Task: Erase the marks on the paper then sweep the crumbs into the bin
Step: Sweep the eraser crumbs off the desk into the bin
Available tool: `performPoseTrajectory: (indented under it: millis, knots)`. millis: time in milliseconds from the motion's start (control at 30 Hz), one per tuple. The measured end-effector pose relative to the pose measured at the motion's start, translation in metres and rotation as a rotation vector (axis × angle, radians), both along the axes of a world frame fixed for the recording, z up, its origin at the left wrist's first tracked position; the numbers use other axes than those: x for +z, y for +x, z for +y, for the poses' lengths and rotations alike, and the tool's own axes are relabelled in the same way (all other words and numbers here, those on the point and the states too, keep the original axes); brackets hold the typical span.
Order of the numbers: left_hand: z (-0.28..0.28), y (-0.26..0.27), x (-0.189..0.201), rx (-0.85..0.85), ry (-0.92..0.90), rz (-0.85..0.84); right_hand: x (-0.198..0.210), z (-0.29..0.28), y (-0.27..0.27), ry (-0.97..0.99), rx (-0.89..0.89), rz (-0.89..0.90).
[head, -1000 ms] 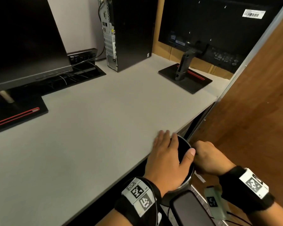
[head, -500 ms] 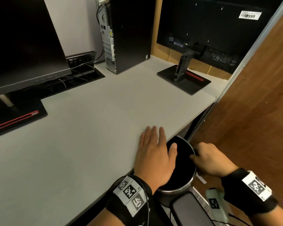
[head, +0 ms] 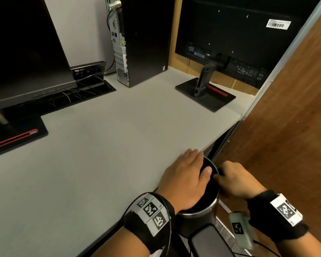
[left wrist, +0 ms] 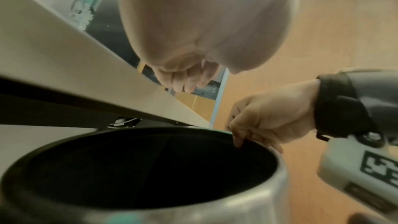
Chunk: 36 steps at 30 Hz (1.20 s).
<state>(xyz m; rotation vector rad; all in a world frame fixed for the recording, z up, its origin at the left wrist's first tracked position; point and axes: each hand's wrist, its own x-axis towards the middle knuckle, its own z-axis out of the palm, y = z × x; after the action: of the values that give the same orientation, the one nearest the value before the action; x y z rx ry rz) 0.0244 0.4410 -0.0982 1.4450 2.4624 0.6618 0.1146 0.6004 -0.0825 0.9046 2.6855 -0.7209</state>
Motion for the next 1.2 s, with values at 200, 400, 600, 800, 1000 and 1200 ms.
performPoseTrajectory:
  millis: [200,400,600,800,1000,1200]
  knots:
    - [-0.001,0.013,-0.006,-0.129,-0.024,0.064,-0.002,-0.001,-0.005,0.016,-0.003,-0.009]
    - [-0.023,0.013,0.004,0.196,0.051,0.114,-0.007,-0.001,-0.001,-0.009,-0.004,0.001]
    - [-0.063,0.014,0.001,0.384,-0.353,0.025,-0.012,0.001,0.000,-0.004,0.009,0.001]
    - [-0.053,0.011,0.010,0.117,-0.068,-0.039,-0.013,-0.004,0.001,0.007,-0.004,0.009]
    - [-0.051,0.026,0.003,-0.098,-0.054,-0.190,-0.012,-0.002,0.001,0.034,-0.004,-0.012]
    - [-0.076,0.031,0.011,-0.019,0.101,-0.204,-0.031,0.014,0.004,-0.026,-0.061,-0.001]
